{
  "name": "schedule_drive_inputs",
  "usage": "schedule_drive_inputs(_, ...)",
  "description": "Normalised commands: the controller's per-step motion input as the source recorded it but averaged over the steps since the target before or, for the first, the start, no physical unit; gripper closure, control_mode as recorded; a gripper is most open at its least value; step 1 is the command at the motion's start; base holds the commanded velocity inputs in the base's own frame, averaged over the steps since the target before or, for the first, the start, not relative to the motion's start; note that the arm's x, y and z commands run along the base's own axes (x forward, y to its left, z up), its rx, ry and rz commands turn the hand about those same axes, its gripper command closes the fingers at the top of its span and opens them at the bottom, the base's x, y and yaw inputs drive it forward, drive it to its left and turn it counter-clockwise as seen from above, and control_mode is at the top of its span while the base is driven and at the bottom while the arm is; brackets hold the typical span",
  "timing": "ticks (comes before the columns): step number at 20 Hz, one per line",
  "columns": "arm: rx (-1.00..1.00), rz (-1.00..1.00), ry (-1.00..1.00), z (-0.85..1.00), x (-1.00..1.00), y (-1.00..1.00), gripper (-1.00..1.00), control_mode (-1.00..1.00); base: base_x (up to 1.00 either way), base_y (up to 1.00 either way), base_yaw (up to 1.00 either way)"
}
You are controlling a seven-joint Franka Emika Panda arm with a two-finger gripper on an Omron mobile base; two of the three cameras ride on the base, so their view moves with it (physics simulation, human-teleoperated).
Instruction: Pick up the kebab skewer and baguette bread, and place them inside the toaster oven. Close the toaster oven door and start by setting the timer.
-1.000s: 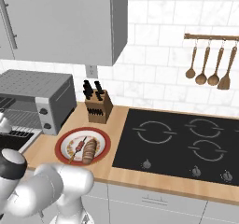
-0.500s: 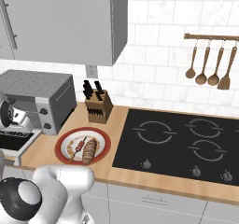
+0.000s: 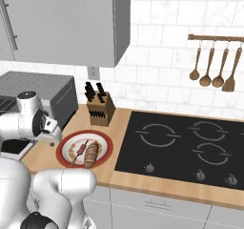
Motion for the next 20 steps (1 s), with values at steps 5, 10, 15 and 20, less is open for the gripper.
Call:
schedule_drive_inputs(5, 0.0, -0.06, 0.23, 0.0, 0.19, -1.0, -1.0, -1.0, 0.0, 0.0, 0.0)
schedule_drive_inputs(10, -0.01, -0.04, 0.24, 0.0, 0.18, -0.98, -1.0, -1.0, 0.0, 0.0, 0.0)
schedule_drive_inputs(15, -0.08, -0.01, 0.1, 0.0, 0.2, -0.39, -1.0, -1.0, 0.0, 0.0, 0.0)
schedule_drive_inputs(20, -0.01, 0.01, 0.0, 0.0, 0.39, -0.08, -1.0, -1.0, 0.0, 0.0, 0.0)
